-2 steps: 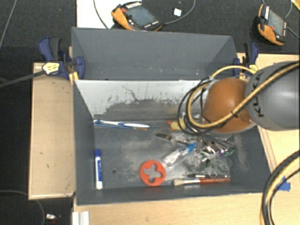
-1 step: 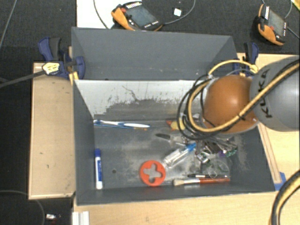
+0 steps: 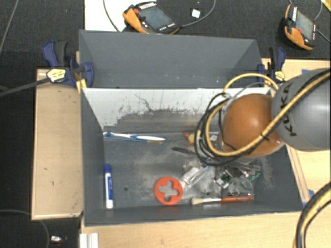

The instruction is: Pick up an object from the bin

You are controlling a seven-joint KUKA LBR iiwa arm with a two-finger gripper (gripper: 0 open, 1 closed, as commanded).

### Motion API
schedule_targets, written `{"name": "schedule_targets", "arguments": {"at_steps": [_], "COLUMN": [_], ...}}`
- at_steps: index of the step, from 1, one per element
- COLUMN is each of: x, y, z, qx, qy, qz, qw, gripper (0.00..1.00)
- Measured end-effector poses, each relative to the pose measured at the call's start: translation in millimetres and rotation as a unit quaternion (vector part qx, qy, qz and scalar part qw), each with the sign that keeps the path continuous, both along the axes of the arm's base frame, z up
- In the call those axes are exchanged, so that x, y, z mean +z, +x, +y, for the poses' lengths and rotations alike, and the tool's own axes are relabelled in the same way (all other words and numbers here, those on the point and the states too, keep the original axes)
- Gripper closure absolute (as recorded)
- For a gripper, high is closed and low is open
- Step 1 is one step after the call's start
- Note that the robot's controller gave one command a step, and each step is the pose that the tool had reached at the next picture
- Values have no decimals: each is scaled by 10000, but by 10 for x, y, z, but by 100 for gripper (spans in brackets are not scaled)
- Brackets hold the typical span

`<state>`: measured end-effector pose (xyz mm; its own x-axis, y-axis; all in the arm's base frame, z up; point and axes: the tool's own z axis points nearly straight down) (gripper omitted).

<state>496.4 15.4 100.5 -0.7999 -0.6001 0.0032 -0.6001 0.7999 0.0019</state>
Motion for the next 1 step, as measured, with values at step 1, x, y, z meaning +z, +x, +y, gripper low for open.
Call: {"name": "schedule_targets", "arguments": {"at_steps": [1], "x": [-299], "y": [106], "z": [-110], "qx": [777], "qy": [-3], "qz": [-36], "qw": [9970], "gripper": [0]}}
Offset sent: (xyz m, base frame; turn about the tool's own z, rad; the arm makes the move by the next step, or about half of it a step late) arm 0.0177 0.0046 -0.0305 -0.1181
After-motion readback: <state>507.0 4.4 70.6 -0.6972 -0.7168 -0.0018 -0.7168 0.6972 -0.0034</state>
